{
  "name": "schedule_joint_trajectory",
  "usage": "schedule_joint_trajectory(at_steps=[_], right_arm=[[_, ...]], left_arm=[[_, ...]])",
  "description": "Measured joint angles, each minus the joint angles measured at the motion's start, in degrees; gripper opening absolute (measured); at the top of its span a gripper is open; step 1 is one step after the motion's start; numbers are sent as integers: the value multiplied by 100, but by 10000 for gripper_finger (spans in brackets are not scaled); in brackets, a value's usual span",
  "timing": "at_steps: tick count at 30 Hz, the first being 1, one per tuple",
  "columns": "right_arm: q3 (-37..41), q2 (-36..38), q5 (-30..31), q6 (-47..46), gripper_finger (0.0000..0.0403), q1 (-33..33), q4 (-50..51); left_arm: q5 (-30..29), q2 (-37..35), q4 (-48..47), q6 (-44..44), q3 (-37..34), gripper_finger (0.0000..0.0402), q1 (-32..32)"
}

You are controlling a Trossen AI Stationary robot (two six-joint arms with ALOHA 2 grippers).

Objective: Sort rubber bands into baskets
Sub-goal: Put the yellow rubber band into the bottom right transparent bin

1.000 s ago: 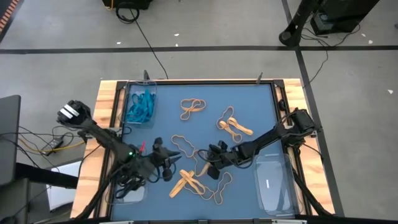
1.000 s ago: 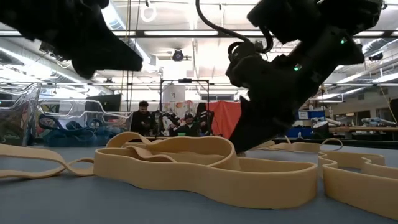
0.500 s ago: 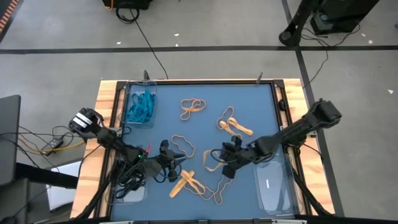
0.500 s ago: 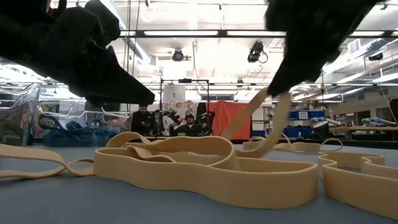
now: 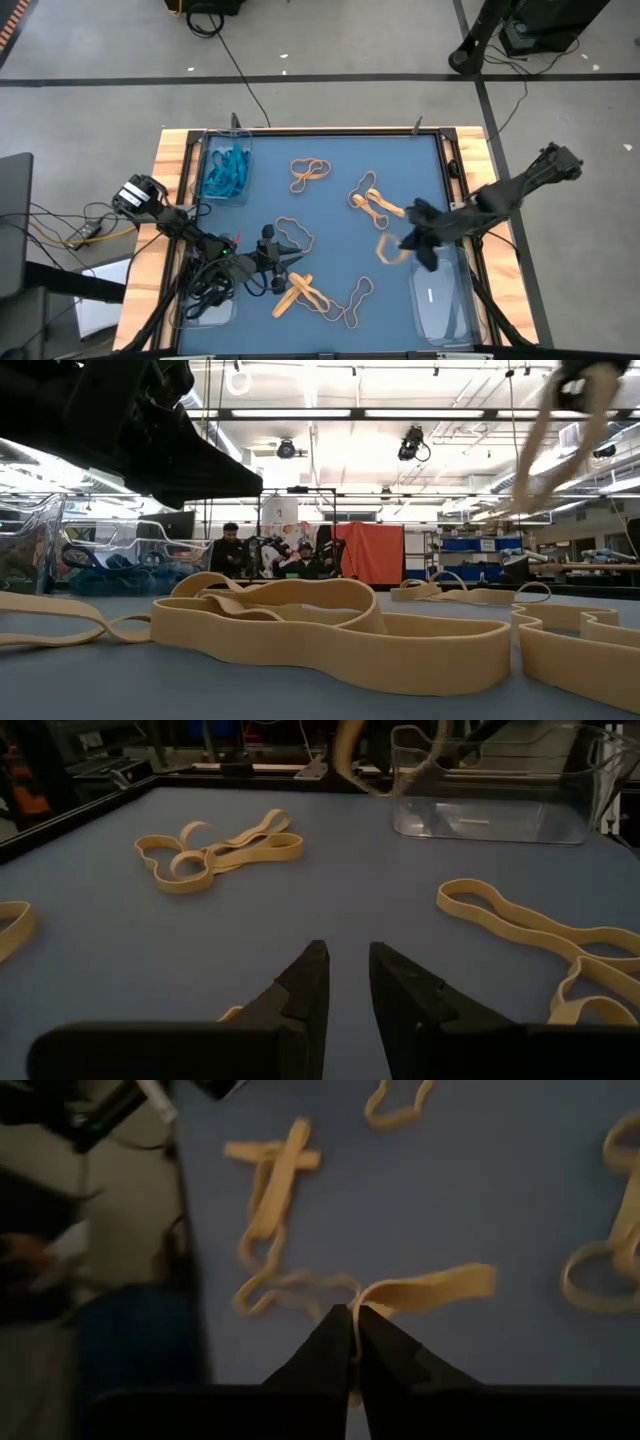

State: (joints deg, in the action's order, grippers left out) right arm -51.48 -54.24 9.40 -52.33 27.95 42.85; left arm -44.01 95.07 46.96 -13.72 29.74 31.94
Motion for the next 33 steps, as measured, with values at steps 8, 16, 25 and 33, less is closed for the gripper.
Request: schedule_joint_trajectory(at_steps=[8, 16, 25, 33], right_arm=[[-2, 979, -651, -1041, 15, 594, 1066], [-2, 779, -757, -1868, 15, 1314, 1714], [269, -226, -1307, -2632, 15, 2218, 1587], [533, -1102, -1689, -3021, 16, 2610, 1577]], left_arm=[[-26, 0, -9, 0, 0, 78, -7], [-28, 0, -17, -192, 0, 78, -7], [-33, -2, -299, -322, 4, 78, -84], [-182, -2, -321, -331, 4, 78, -282]])
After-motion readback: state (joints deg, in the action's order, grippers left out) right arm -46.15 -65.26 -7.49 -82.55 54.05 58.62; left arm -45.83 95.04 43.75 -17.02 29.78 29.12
